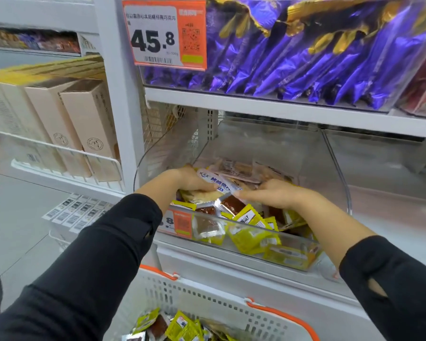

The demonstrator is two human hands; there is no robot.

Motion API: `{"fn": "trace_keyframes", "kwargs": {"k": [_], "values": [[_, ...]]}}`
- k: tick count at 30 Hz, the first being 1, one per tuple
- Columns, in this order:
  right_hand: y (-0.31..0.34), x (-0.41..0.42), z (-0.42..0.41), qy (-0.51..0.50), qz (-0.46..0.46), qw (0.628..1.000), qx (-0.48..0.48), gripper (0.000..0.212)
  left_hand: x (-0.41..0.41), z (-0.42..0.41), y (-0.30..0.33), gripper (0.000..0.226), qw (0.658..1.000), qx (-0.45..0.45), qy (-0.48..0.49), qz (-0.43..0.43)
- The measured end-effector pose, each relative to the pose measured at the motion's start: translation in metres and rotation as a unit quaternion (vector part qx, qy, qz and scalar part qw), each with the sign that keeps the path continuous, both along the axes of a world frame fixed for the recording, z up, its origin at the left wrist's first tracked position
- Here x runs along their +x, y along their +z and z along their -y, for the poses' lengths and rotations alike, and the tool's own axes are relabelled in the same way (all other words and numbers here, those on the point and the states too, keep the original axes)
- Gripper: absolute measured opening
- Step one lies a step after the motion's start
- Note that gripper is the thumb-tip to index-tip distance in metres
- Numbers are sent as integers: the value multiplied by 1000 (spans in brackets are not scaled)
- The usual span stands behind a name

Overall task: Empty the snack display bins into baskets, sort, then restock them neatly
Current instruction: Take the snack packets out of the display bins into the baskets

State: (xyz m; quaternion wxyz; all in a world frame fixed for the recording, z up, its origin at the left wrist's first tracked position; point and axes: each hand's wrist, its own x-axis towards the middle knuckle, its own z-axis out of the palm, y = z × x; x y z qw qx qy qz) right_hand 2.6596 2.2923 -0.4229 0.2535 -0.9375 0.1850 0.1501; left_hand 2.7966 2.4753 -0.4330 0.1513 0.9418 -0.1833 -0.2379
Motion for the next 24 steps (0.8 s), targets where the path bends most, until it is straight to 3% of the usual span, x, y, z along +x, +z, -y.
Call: {"fn": "trace_keyframes", "kwargs": {"k": [2,5,10,15,19,23,24], "values": [[-4,6,-1,-16,33,999,17,70,4,-1,-2,70,1000,9,-1,-5],[-10,12,-8,-35,52,997,40,49,4,-1,-5,60,1000,14,-6,-20],[-10,12,-10,-45,37,997,59,41,5,3,-14,77,1000,-22,-7,-18],[-7,9,-10,-56,1,993,105,46,1,3,-6,78,999,-30,25,9],[0,7,-10,-40,-10,994,99,43,3,-3,-1,48,995,-68,39,-69],[1,8,-9,-58,-42,989,132,42,6,-4,-6,49,993,-80,25,-86],[2,6,-10,-62,-42,987,145,39,4,-4,-6,41,989,-101,27,-104]]}}
